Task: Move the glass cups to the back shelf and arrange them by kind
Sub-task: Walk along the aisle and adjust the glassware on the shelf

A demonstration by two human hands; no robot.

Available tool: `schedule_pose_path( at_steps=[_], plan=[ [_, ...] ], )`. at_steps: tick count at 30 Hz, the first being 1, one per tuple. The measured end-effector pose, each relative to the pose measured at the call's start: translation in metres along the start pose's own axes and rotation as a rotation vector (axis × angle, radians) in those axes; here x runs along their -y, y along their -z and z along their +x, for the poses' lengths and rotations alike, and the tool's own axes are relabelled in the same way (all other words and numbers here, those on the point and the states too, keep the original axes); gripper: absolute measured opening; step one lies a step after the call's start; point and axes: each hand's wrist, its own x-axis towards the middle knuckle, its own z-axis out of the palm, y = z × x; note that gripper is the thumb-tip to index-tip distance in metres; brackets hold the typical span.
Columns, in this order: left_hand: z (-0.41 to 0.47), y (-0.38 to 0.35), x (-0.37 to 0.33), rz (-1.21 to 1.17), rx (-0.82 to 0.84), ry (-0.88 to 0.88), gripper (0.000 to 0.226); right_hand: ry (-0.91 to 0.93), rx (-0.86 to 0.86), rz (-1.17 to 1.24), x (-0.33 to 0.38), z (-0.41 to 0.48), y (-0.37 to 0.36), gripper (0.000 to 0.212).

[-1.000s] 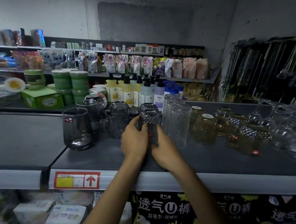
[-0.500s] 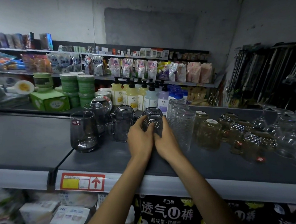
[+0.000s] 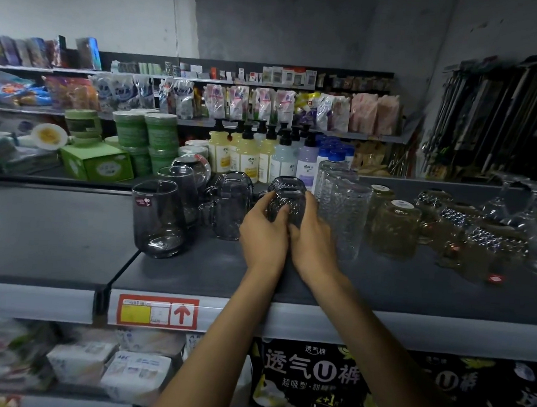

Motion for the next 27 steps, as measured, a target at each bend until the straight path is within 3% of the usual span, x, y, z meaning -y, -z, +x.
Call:
schedule_pose_path(
  at_steps=[16, 21, 24, 27],
  plan=[
    [-0.005, 0.002, -0.002, 0.007, 0.059, 0.021, 0.046, -0.050, -0.003, 0.018, 0.008, -0.007, 0.007, 0.078],
    [-0.009, 0.016, -0.011, 0.050, 0.090, 0.065, 0.037, -0.058, 0.097, -0.171, 0.021, -0.024, 0.030, 0.087],
    [-0.019, 0.047, -0.017, 0.081, 0.070, -0.085, 0.024, 0.071, 0.053, -0.209, 0.035, -0.039, 0.038, 0.067],
    [-0.017, 0.081, -0.022, 0.509, -0.056, -0.398, 0.034, 0.182, 0.072, -0.068, 0.053, -0.042, 0.032, 0.051]
  ],
)
